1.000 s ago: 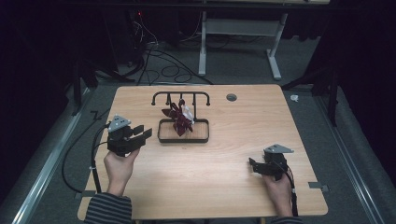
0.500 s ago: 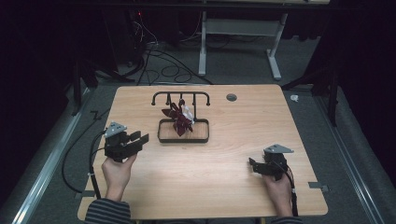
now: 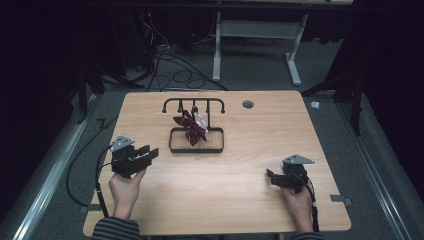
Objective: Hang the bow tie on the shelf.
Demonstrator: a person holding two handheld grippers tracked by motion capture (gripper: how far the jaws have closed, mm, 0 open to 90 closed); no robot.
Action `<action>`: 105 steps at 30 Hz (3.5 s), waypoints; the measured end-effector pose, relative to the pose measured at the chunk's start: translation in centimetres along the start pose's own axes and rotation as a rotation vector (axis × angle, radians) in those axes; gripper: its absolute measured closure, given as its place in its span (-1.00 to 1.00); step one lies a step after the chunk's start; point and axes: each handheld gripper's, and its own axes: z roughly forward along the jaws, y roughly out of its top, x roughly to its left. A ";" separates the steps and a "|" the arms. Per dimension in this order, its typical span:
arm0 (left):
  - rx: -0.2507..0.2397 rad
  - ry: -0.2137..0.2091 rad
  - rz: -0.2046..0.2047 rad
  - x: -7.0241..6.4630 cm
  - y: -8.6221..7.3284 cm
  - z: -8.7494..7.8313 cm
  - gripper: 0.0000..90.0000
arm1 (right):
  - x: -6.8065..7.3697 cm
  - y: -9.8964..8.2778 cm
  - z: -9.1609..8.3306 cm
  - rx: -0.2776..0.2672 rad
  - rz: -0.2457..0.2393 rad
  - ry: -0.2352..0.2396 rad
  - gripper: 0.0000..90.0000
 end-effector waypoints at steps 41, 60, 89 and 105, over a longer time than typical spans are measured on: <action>0.042 0.010 -0.056 0.7 -3.0 1.0 0.26 | 0.0 0.0 0.0 0.000 0.002 -0.001 -0.40; 0.058 0.006 -0.091 1.1 -4.3 1.5 0.25 | 0.0 0.0 0.0 0.001 0.002 -0.001 -0.40; 0.118 0.064 -0.093 1.5 -6.4 3.4 0.20 | 0.0 0.0 0.0 0.000 0.002 0.000 -0.40; 0.154 0.117 -0.029 1.2 -6.8 4.9 0.12 | 0.0 0.0 0.0 0.000 0.002 0.000 -0.40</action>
